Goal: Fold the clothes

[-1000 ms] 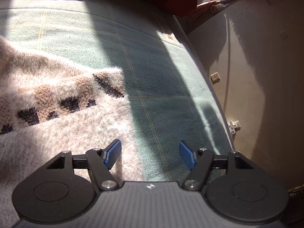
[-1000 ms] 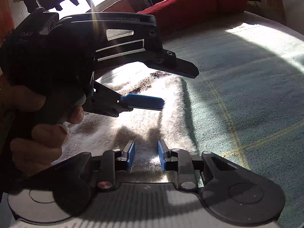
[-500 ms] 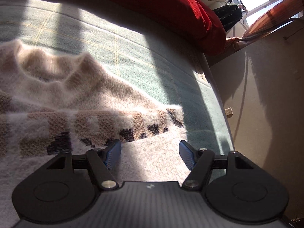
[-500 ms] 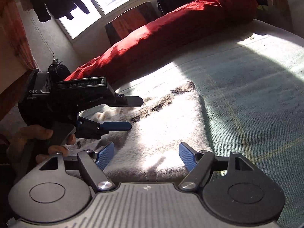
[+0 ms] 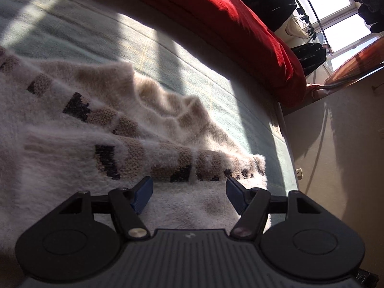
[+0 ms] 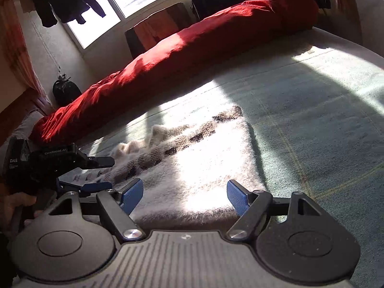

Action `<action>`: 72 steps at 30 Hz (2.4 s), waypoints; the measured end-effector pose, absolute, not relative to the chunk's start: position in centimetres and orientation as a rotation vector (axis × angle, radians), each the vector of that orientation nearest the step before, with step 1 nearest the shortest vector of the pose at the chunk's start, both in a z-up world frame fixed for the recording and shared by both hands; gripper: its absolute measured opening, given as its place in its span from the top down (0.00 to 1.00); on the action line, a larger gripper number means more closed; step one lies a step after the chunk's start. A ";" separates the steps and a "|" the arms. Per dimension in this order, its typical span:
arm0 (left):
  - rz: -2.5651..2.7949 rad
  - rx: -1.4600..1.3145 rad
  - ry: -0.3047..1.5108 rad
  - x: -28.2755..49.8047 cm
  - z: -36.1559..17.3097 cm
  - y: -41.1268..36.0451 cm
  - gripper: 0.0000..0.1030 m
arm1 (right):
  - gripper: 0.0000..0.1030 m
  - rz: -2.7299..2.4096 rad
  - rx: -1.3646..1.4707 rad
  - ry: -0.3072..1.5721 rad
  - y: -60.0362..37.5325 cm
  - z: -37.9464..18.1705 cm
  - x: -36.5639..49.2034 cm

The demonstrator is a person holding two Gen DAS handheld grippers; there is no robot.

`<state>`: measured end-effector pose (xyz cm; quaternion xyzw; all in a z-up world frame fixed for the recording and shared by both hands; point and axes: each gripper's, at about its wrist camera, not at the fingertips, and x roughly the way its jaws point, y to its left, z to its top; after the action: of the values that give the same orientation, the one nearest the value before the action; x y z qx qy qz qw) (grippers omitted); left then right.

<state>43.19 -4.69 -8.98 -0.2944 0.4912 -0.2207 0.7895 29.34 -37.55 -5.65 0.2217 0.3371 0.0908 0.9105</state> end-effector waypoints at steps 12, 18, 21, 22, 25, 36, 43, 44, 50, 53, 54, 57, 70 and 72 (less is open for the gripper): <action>-0.620 -0.608 1.142 40.6 -10.5 -8.6 0.33 | 0.22 0.185 0.414 0.708 -36.4 -4.7 28.6; -0.468 -0.620 1.093 39.5 -9.8 -1.6 0.32 | 0.21 0.168 0.429 0.709 -36.7 -4.7 28.3; -0.391 -0.620 1.066 39.2 -9.4 0.9 0.33 | 0.21 0.171 0.427 0.709 -36.6 -4.7 28.2; -0.366 -0.609 1.052 39.2 -9.1 1.5 0.34 | 0.21 0.174 0.423 0.709 -36.6 -4.6 28.1; -0.330 -0.578 0.991 39.4 -8.2 2.4 0.34 | 0.21 0.177 0.412 0.709 -36.3 -4.6 28.1; -0.220 -0.496 0.976 40.7 -10.5 5.1 0.44 | 0.21 0.185 0.392 0.726 -35.4 -5.1 28.6; -0.240 -0.398 0.934 42.1 -10.4 3.0 0.77 | 0.21 0.212 0.359 0.741 -34.2 -5.4 28.7; -0.260 -0.383 0.929 42.0 -10.2 2.6 0.89 | 0.21 0.213 0.357 0.740 -34.1 -5.4 28.7; -0.310 -0.217 0.839 40.6 -7.7 0.7 0.93 | 0.21 0.193 0.368 0.742 -34.5 -5.5 28.9; -0.310 -0.236 0.798 41.1 -6.6 1.5 0.93 | 0.21 0.192 0.359 0.737 -34.4 -5.4 28.9; -0.301 -0.244 0.787 41.3 -6.5 1.7 0.93 | 0.21 0.194 0.356 0.735 -34.3 -5.4 28.9; -0.288 -0.251 0.798 41.9 -7.1 1.9 0.93 | 0.21 0.197 0.347 0.735 -34.1 -5.5 28.9; -0.273 -0.301 0.811 40.6 -5.5 3.4 0.76 | 0.21 0.225 0.337 0.723 -33.9 -5.5 29.9; -0.359 -0.297 0.843 40.5 -5.9 1.5 0.71 | 0.21 0.238 0.348 0.728 -33.8 -6.0 30.3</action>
<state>40.54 1.48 -5.91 -0.1427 0.4056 -0.1726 0.8862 30.31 -33.76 -5.96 0.1687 0.3533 0.1156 0.9129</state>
